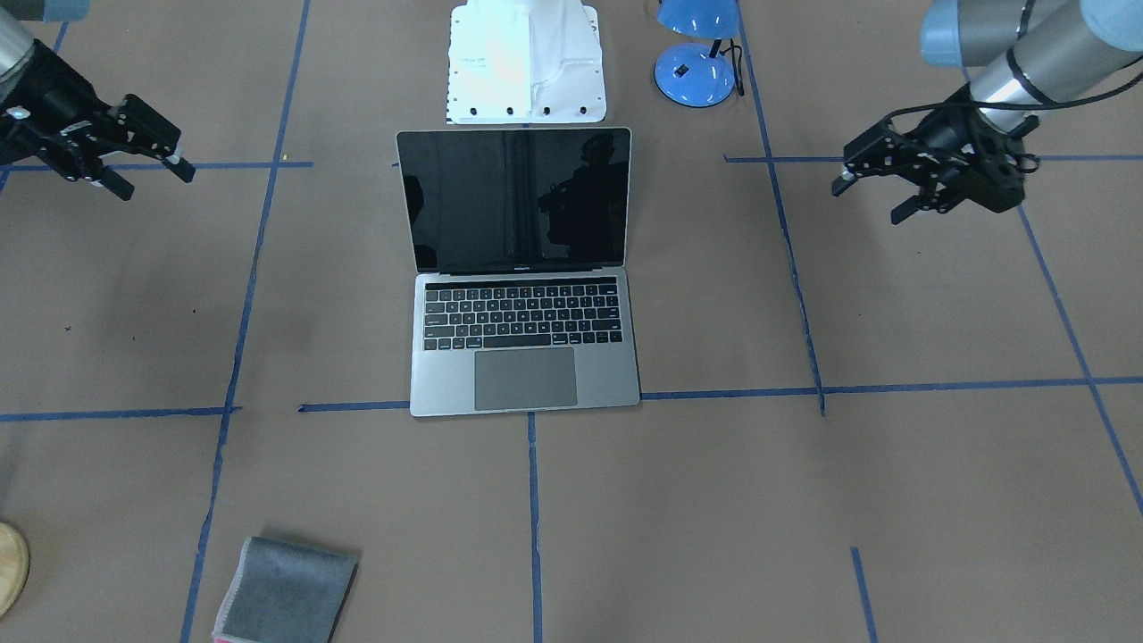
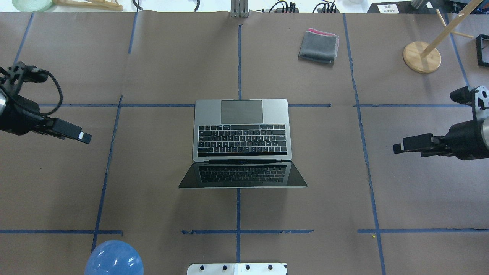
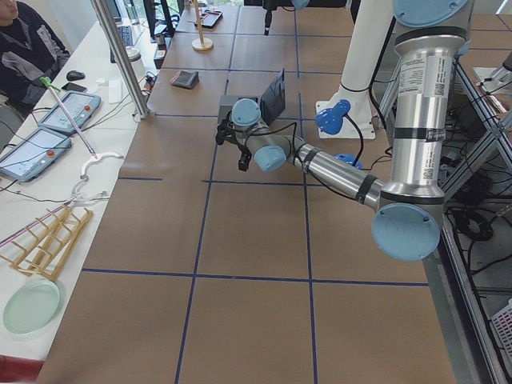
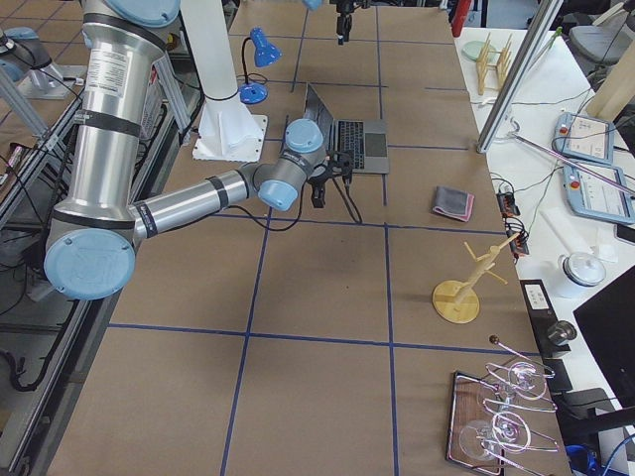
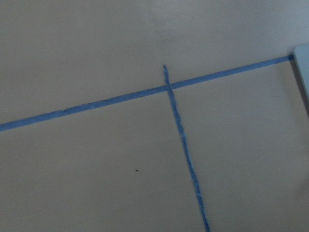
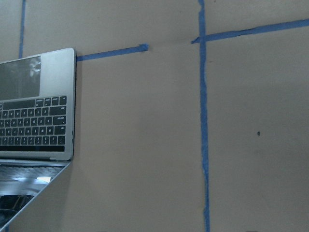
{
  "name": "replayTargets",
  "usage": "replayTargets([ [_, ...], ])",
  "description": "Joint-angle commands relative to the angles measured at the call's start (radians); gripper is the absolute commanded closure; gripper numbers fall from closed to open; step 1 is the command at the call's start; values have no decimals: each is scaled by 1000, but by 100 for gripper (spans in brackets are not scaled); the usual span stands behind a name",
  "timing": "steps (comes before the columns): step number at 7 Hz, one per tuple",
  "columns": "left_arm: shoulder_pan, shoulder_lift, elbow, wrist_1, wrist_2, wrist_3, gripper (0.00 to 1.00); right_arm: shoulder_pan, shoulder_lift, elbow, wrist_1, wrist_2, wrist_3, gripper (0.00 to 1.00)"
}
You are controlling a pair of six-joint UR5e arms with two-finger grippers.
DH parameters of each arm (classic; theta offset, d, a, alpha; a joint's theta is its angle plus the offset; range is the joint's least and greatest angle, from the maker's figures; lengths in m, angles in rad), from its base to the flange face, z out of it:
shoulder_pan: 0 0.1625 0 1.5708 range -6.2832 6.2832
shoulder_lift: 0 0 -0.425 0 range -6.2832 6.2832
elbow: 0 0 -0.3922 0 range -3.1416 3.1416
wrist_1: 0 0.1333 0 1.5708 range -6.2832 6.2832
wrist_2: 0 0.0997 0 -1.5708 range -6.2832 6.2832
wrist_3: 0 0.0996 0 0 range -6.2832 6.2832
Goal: Close laptop
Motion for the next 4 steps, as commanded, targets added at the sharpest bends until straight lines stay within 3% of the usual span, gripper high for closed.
replayTargets([
  [1,170,-74,-3,-158,81,-241,0,-160,-58,3,204,-121,136,0],
  [2,254,-105,-2,-158,153,-260,0,-253,-66,3,278,-226,181,2],
  [4,348,-131,4,-158,177,-248,4,-476,-52,8,297,-497,192,33],
])
